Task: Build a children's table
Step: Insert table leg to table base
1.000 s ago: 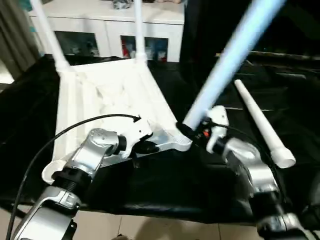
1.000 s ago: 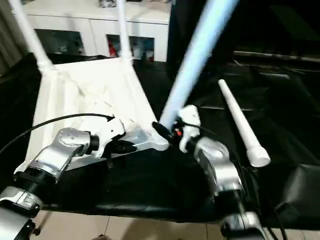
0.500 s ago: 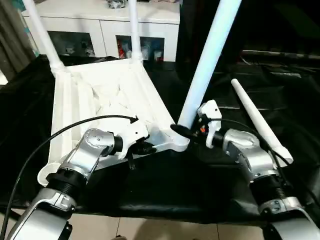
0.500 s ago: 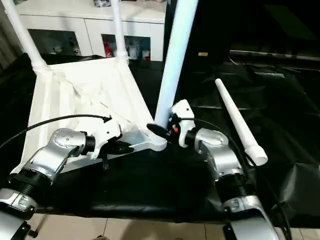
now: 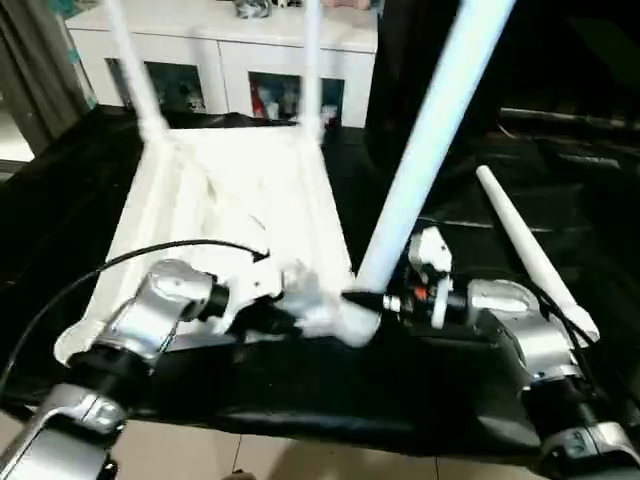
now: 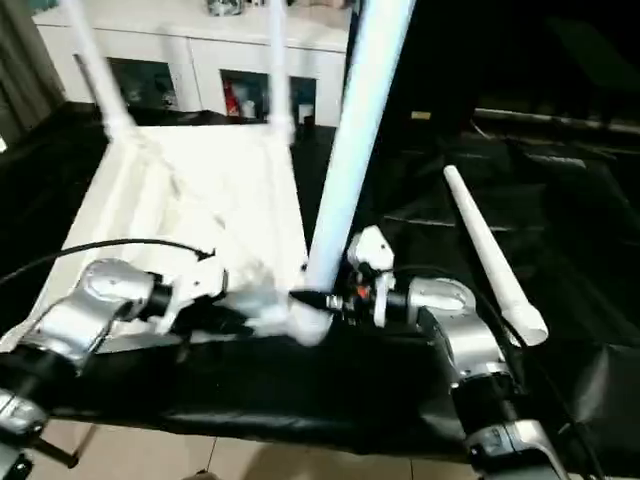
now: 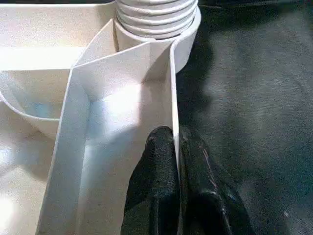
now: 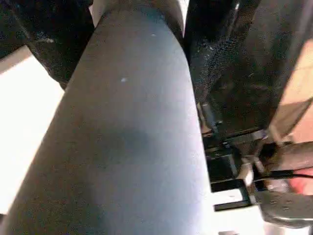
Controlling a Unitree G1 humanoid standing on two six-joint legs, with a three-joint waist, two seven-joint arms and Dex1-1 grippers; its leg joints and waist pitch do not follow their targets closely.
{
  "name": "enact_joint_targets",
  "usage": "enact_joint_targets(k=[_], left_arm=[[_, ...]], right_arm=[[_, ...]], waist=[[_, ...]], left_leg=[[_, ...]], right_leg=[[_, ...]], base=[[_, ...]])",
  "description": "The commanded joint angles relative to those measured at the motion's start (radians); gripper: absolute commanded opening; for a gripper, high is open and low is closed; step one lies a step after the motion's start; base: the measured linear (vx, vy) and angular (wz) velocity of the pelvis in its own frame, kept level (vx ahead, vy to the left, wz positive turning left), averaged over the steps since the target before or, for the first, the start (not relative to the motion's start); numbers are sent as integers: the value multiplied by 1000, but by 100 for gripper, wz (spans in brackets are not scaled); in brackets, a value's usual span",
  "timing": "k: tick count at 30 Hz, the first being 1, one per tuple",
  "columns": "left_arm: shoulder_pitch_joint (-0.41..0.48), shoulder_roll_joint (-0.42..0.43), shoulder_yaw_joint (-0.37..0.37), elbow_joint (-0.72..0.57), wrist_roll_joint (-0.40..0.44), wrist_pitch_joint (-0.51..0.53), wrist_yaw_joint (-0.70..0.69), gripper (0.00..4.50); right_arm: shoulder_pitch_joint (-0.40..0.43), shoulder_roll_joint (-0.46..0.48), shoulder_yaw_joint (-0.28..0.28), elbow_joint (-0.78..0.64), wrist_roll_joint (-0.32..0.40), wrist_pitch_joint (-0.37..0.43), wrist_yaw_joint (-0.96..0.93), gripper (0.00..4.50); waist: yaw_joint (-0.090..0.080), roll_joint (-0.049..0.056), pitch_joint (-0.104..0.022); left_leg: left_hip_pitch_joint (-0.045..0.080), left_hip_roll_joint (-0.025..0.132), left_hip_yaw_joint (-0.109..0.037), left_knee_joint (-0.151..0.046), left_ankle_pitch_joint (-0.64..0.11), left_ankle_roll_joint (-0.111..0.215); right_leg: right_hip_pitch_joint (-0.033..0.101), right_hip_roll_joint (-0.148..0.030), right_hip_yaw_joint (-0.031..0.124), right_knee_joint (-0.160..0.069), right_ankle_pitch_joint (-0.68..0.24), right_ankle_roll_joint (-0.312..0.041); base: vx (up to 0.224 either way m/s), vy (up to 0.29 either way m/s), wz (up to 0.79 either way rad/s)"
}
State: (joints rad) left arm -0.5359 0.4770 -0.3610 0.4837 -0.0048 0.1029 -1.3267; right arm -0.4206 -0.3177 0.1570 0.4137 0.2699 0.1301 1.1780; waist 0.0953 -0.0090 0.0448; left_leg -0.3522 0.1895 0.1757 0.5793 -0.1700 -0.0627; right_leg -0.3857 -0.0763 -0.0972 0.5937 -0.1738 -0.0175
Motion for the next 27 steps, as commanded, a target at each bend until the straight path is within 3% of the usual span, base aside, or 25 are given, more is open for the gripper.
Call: enact_joint_targets(k=[1, 9, 13, 14, 17, 18, 20, 21, 22, 23, 24, 27], left_arm=[[-12, -28, -46, -83, -38, -20, -97, 0], [-35, -40, -32, -29, 7, -61, -5, 0], [-44, -53, -12, 13, 37, -89, 77, 0], [-45, -57, -6, 21, 39, -89, 94, 0], [-47, -62, 6, 32, 41, -87, 123, 0], [-47, -64, 8, 34, 40, -86, 129, 0], [-47, -66, 12, 36, 37, -89, 132, 0], [-46, -67, 13, 39, 36, -91, 128, 0], [-47, -66, 12, 40, 37, -92, 126, 0], [-48, -66, 11, 45, 40, -96, 125, 0], [-50, -67, 11, 50, 42, -100, 126, 0], [-57, -69, 9, 61, 45, -103, 132, 0]], right_arm=[[42, -4, 67, 57, -38, 56, 12, 190], [27, -19, 99, 78, -96, 3, 14, 190], [19, 7, 67, 123, -115, -33, -72, 190], [18, 12, 59, 132, -118, -35, -96, 190], [23, 23, 40, 139, -114, -32, -137, 190], [25, 25, 37, 139, -111, -32, -140, 190], [31, 25, 38, 135, -109, -33, -138, 190], [40, 25, 40, 131, -113, -41, -135, 190], [41, 26, 40, 131, -113, -42, -134, 190], [42, 27, 42, 134, -113, -47, -134, 190], [41, 28, 43, 139, -115, -54, -136, 190], [37, 29, 50, 151, -119, -62, -139, 190]], waist=[[-1, 11, -45], [6, 5, -44], [5, 9, -37], [1, 5, -36], [-12, 12, -33], [-21, 16, -33], [-27, 25, -30], [-32, 30, -30], [-32, 30, -30], [-33, 30, -29], [-36, 30, -25], [-39, 33, -18]], left_leg=[[19, 52, -21, -81, -416, -3], [18, 52, -24, -83, -414, -8], [32, 47, -29, -81, -483, -20], [32, 45, -33, -80, -505, -24], [40, 44, -41, -79, -560, -30], [46, 46, -45, -79, -598, -31], [46, 51, -50, -86, -643, -34], [38, 59, -59, -100, -684, -41], [38, 59, -59, -100, -684, -41], [54, 53, -55, -93, -696, -44], [58, 49, -54, -89, -697, -40], [61, 50, -58, -93, -730, -39]], right_leg=[[23, -85, 60, -95, -467, -159], [23, -88, 59, -100, -508, -134], [12, -90, 52, -118, -627, -97], [12, -90, 46, -124, -668, -77], [11, -89, 26, -142, -719, -42], [13, -85, 11, -148, -706, -36], [19, -82, -1, -150, -677, -34], [34, -86, -2, -144, -628, -41], [34, -86, -2, -144, -628, -41], [21, -90, -2, -153, -633, -52], [18, -90, -8, -160, -653, -46], [21, -89, -19, -167, -687, -24]], base=[[0, 0, 0], [0, 0, 0], [0, 0, 0], [0, 0, 0], [0, 0, 0], [-56, 24, -5], [0, 0, 0], [0, 0, 0], [0, 0, 0], [0, 0, 0], [0, 0, 0], [0, 0, 0]])
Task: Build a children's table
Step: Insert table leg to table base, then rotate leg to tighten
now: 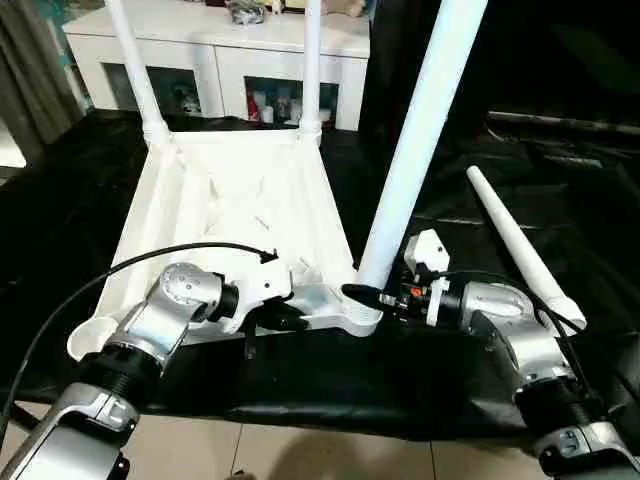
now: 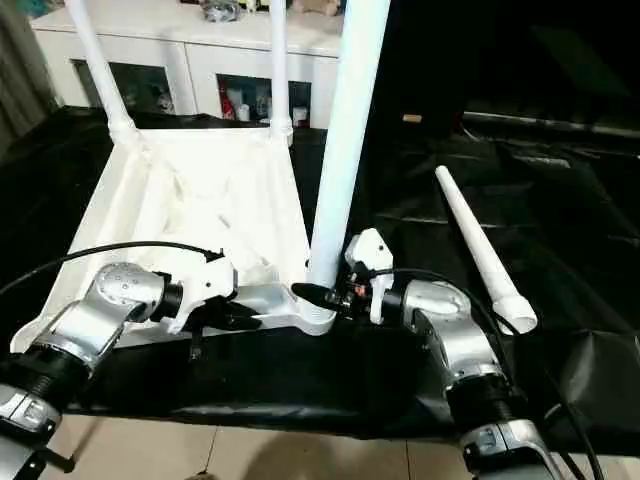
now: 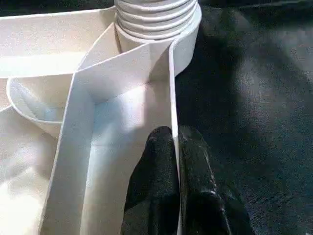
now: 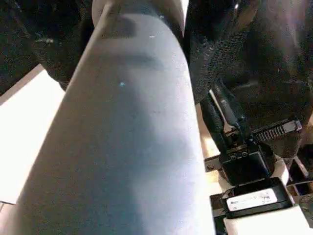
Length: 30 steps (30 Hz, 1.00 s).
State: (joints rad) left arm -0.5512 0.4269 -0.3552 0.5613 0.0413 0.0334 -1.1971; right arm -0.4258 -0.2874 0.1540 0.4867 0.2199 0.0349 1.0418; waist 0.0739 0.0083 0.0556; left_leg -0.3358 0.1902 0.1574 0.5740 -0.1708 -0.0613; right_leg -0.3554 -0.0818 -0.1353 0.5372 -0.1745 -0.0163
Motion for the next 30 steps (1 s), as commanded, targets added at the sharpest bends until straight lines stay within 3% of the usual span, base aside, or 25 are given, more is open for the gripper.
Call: enact_joint_targets(k=[1, 2, 4, 5, 6, 7, 8, 9, 10, 11, 12, 14, 15, 17, 18, 19, 20, 21, 22, 23, 24, 25, 26, 27, 30], left_arm=[[-43, -20, 3, -15, -1, -34, 4, 0], [-43, -20, 3, -15, -1, -34, 4, 0], [-48, -24, 10, -5, -4, -24, 16, 0], [-54, -31, 21, 10, -7, -11, 34, 0], [-56, -34, 24, 14, -7, -8, 42, 0], [-61, -41, 31, 26, -6, 1, 62, 0], [-61, -41, 31, 26, -6, 1, 62, 0], [-89, -87, 63, 76, -11, 51, 151, 0], [-98, -101, 69, 90, -11, 61, 177, 0], [-106, -117, 74, 102, -9, 70, 203, 0], [-108, -121, 75, 106, -8, 74, 211, 0], [-139, -179, 92, 144, 6, 124, 335, 0], [-163, -242, 114, 167, 10, 179, 453, 0], [-171, -265, 122, 176, 9, 198, 493, 0], [-178, -298, 125, 178, 8, 218, 529, 0], [-185, -328, 127, 181, 15, 232, 566, 0], [-190, -352, 128, 181, 20, 238, 595, 0], [-196, -377, 128, 182, 24, 251, 620, 0], [-199, -392, 129, 181, 25, 261, 637, 0], [-200, -393, 129, 181, 25, 262, 638, 0], [-207, -415, 125, 190, 31, 273, 667, 0], [-209, -420, 125, 194, 33, 275, 677, 0], [-210, -421, 125, 195, 34, 276, 679, 0], [-213, -419, 124, 203, 39, 271, 689, 0], [-218, -406, 127, 221, 48, 265, 706, 0]], right_arm=[[41, -1, 55, 81, -70, 31, -5, 190], [41, -1, 55, 81, -70, 31, -5, 190], [30, 7, 59, 112, -91, 19, -45, 190], [13, 17, 56, 154, -121, 5, -114, 190], [8, 20, 54, 167, -128, 5, -138, 190], [-4, 28, 47, 199, -146, 4, -198, 190], [-4, 28, 47, 199, -146, 4, -198, 190], [-44, 72, -4, 314, -164, 29, -413, 189], [-54, 86, -20, 341, -157, 40, -458, 189], [-65, 99, -33, 365, -152, 46, -500, 189], [-68, 102, -36, 372, -151, 47, -512, 189], [-118, 136, -79, 452, -138, 55, -672, 189], [-169, 164, -120, 524, -120, 58, -803, 189], [-187, 173, -132, 549, -113, 56, -842, 189], [-211, 185, -141, 575, -106, 54, -877, 189], [-232, 196, -146, 600, -104, 53, -912, 189], [-249, 204, -147, 617, -106, 52, -938, 189], [-266, 214, -147, 634, -112, 48, -958, 189], [-277, 220, -147, 643, -117, 48, -973, 189], [-278, 220, -147, 644, -117, 48, -974, 189], [-300, 232, -150, 668, -123, 38, -996, 189], [-307, 235, -152, 679, -124, 33, -1004, 189], [-309, 235, -152, 681, -125, 32, -1005, 189], [-313, 237, -155, 688, -126, 25, -1010, 189], [-318, 239, -162, 699, -122, 3, -1021, 189]], waist=[[-19, 16, -27], [-22, 21, -24], [-26, 33, -24], [-15, 40, -28], [3, 34, -20], [7, 5, -20], [-6, -19, -14], [-11, -34, -8], [-7, -19, -15], [-11, 10, -14], [-30, 33, -41], [-33, 40, -31], [-32, 36, -18], [-47, 22, -6], [-52, 31, -7], [4, 67, -18], [39, 58, -16], [25, -34, -42], [26, -36, -20], [53, -47, -46], [75, -30, -61], [67, -23, -64], [65, -16, -68], [58, -19, -63], [57, -9, -70]], left_leg=[[49, 49, -39, -88, -742, -41], [62, 51, -39, -87, -781, -45], [37, 70, -48, -119, -848, -60], [-1, 91, -50, -159, -891, -72], [-25, 97, -27, -204, -924, -82], [50, 47, 3, -134, -815, -85], [107, -3, 7, -35, -669, -63], [96, -31, 2, 70, -338, -7], [39, -15, -17, 44, -249, 7], [-7, 28, -42, -39, -328, -4], [7, 60, -64, -67, -515, -24], [8, 95, -72, -113, -695, -23], [31, 81, -54, -119, -777, -36], [103, 40, -23, -65, -774, -26], [101, 37, -17, -50, -763, -16], [-72, 115, -30, -176, -888, -18], [-44, 110, 31, -214, -907, -10], [93, 36, 17, -82, -656, -13], [92, -3, 12, 6, -494, -12], [-4, 4, -8, 6, -185, 36], [-34, 19, -20, -40, -19, 33], [-24, 21, -17, -48, 32, 25], [-22, 24, -18, -50, 25, 24], [-39, 15, -11, -52, -28, 15], [-28, 25, -10, -61, -101, 7]], right_leg=[[-12, -81, 13, -115, -693, -22], [-12, -76, -9, -121, -690, -13], [20, -71, -10, -83, -616, -19], [54, -64, 25, 7, -504, -46], [60, -46, 48, 67, -453, -68], [-32, -66, 73, -33, -632, -65], [-95, -89, 47, -124, -839, -29], [-81, -156, 50, -171, -1059, 12], [-6, -178, 48, -148, -1030, 23], [39, -135, 9, -107, -849, 38], [47, -100, -11, -71, -609, 23], [44, -85, 20, -16, -346, -59], [22, -75, 19, -28, -412, -74], [-34, -54, -53, -120, -647, -3], [-29, -48, -82, -125, -664, 29], [126, -51, -6, 190, -376, -20], [57, -16, 26, 183, -137, -44], [-42, -74, 111, 31, -502, -8], [-75, -141, 109, -67, -817, -17], [15, -165, 161, -52, -878, 21], [32, -127, 136, -13, -603, 13], [14, -84, 118, 15, -305, -32], [13, -78, 114, 22, -203, -60], [25, -64, 106, 24, -107, -90], [30, -65, 103, 18, -98, -123]], base=[[0, 0, 0], [0, 0, 0], [0, 0, 0], [0, 0, 0], [-56, -36, 9], [5, -88, 18], [5, -88, 18], [44, -90, 0], [52, 4, -43], [52, 4, -43], [43, 45, -41], [0, 0, 0], [0, 0, 0], [-10, -18, 18], [0, 0, 0], [0, 0, 0], [113, -124, 20], [103, -113, 20], [130, -166, -2], [103, -98, -24], [103, -98, -24], [114, -62, -6], [63, -26, -3], [63, -26, -3], [0, 0, 0]])
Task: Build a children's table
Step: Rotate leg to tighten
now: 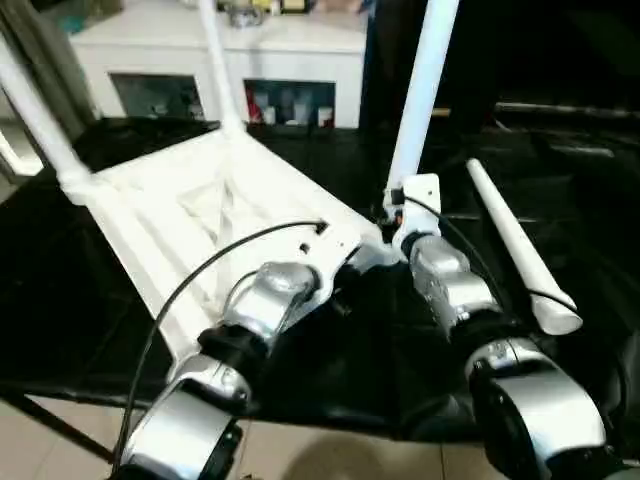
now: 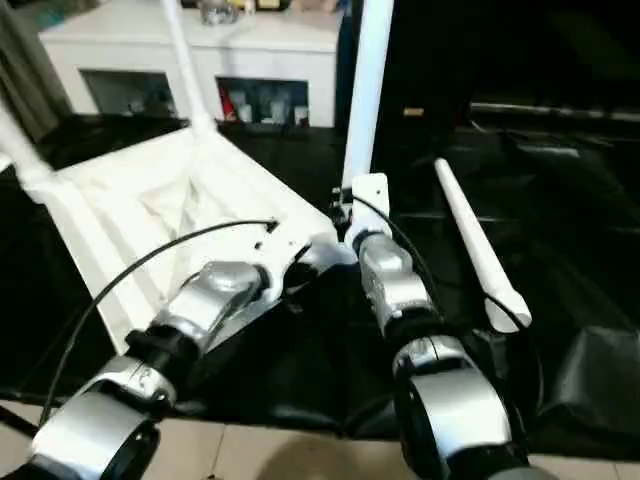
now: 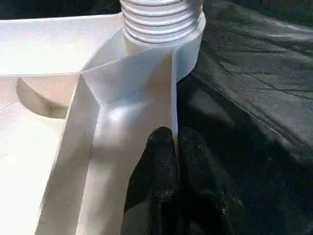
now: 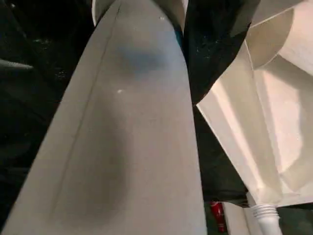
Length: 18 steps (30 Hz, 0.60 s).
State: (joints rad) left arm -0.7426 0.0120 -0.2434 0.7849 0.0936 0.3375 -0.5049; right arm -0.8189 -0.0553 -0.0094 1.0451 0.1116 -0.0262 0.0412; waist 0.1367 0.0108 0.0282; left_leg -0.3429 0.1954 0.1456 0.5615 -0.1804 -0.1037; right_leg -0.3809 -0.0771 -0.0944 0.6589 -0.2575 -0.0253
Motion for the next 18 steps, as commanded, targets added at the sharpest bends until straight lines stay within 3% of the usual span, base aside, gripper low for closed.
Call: enact_joint_targets(k=[1, 4, 6, 9, 18], left_arm=[[-27, 10, 16, -2, -4, -39, 15, 0], [-33, 23, 26, 17, 6, -45, 28, 0], [-35, 25, 29, 21, 7, -44, 33, 0], [-40, 29, 32, 26, 5, -43, 38, 0], [-41, 35, 29, 31, 1, -48, 23, 0]], right_arm=[[75, 7, 1, 141, -14, 63, -21, 189], [67, 10, -7, 152, -18, 41, -15, 189], [64, 12, -12, 158, -20, 35, -14, 189], [61, 17, -19, 165, -24, 25, -6, 189], [59, 19, -22, 178, -28, 14, 15, 189]], waist=[[-7, -11, -44], [-18, -9, -45], [-30, -6, -42], [-33, -9, -40], [-31, -9, -39]], left_leg=[[-19, 22, 2, -50, -93, 49], [-16, 30, 1, -56, -108, 47], [-11, 34, 2, -64, -170, 43], [-10, 34, 6, -66, -199, 42], [-12, 33, 11, -64, -176, 50]], right_leg=[[53, -67, 62, -104, -7, -117], [52, -66, 59, -104, 37, -152], [52, -70, 58, -115, -31, -166], [51, -75, 61, -125, -92, -166], [49, -75, 62, -129, -111, -154]], base=[[0, 0, 0], [0, 0, 0], [0, 0, 0], [0, 0, 0], [0, 0, 0]])
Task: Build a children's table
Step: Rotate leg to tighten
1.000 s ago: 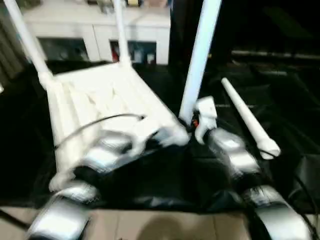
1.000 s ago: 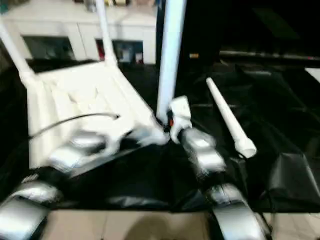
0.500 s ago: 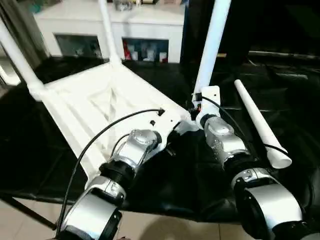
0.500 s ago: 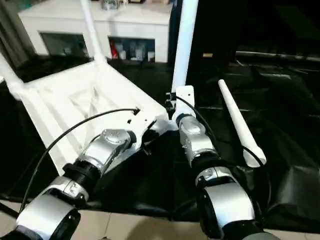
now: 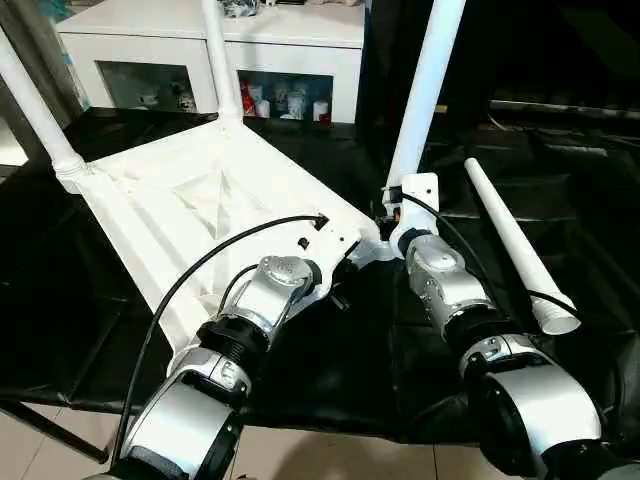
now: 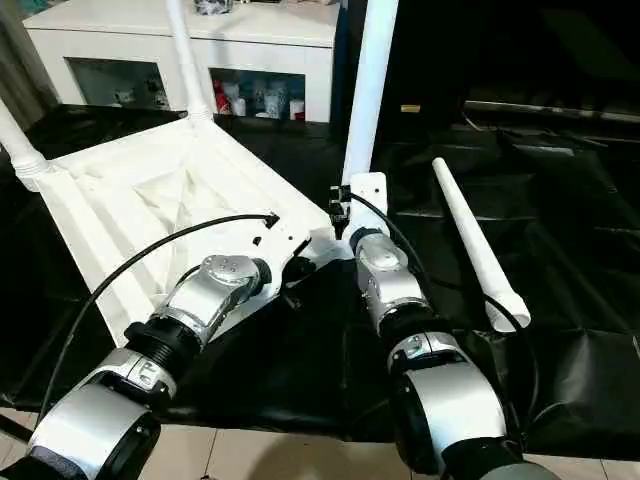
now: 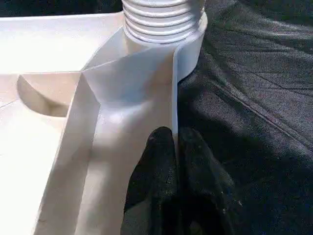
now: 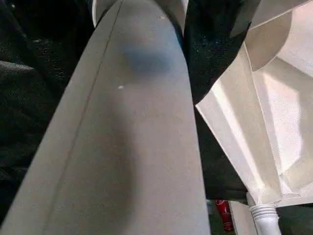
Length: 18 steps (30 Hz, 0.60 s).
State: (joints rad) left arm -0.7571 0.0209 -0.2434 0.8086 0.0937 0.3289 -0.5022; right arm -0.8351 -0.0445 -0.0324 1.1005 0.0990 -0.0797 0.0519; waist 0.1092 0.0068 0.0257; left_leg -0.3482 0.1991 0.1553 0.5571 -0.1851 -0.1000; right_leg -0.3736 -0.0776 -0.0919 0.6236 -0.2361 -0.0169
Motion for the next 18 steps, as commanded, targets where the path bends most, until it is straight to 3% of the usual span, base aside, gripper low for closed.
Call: enact_joint_targets(k=[1, 7, 8, 10, 11, 18], left_arm=[[-25, 27, 28, 5, 0, -40, 15, 0], [-19, 36, 23, 0, 0, -47, -1, 0], [-19, 36, 23, 0, 0, -47, -2, 0], [-19, 39, 23, 1, 0, -49, -4, 0], [-19, 39, 23, 1, 0, -49, -5, 0], [-27, 45, 24, 10, -1, -57, -17, 0]], right_arm=[[74, 6, 5, 124, -23, 67, 4, 189], [64, 1, -3, 124, -22, 55, 37, 189], [63, 0, -4, 124, -22, 51, 40, 224], [59, 1, -9, 121, -17, 45, 58, 224], [58, 2, -9, 121, -16, 44, 60, 262], [36, 2, -22, 116, -17, 21, 90, 311]], waist=[[-3, -4, -36], [-5, -5, -36], [-6, -4, -35], [-6, -5, -35], [-6, -5, -35], [-11, -5, -36]], left_leg=[[-8, 29, 2, -60, -171, 45], [-7, 30, 3, -61, -184, 44], [-7, 31, 3, -62, -184, 44], [-6, 31, 4, -62, -186, 44], [-6, 32, 4, -62, -182, 46], [-9, 32, 8, -58, -154, 57]], right_leg=[[41, -75, 60, -95, -132, -163], [41, -75, 60, -96, -144, -164], [40, -76, 60, -97, -151, -164], [40, -75, 60, -97, -152, -165], [40, -75, 60, -96, -145, -166], [41, -76, 58, -92, -99, -188]], base=[[0, 0, 0], [0, 0, 0], [0, 0, 0], [0, 0, 0], [0, 0, 0], [0, 0, 0]])
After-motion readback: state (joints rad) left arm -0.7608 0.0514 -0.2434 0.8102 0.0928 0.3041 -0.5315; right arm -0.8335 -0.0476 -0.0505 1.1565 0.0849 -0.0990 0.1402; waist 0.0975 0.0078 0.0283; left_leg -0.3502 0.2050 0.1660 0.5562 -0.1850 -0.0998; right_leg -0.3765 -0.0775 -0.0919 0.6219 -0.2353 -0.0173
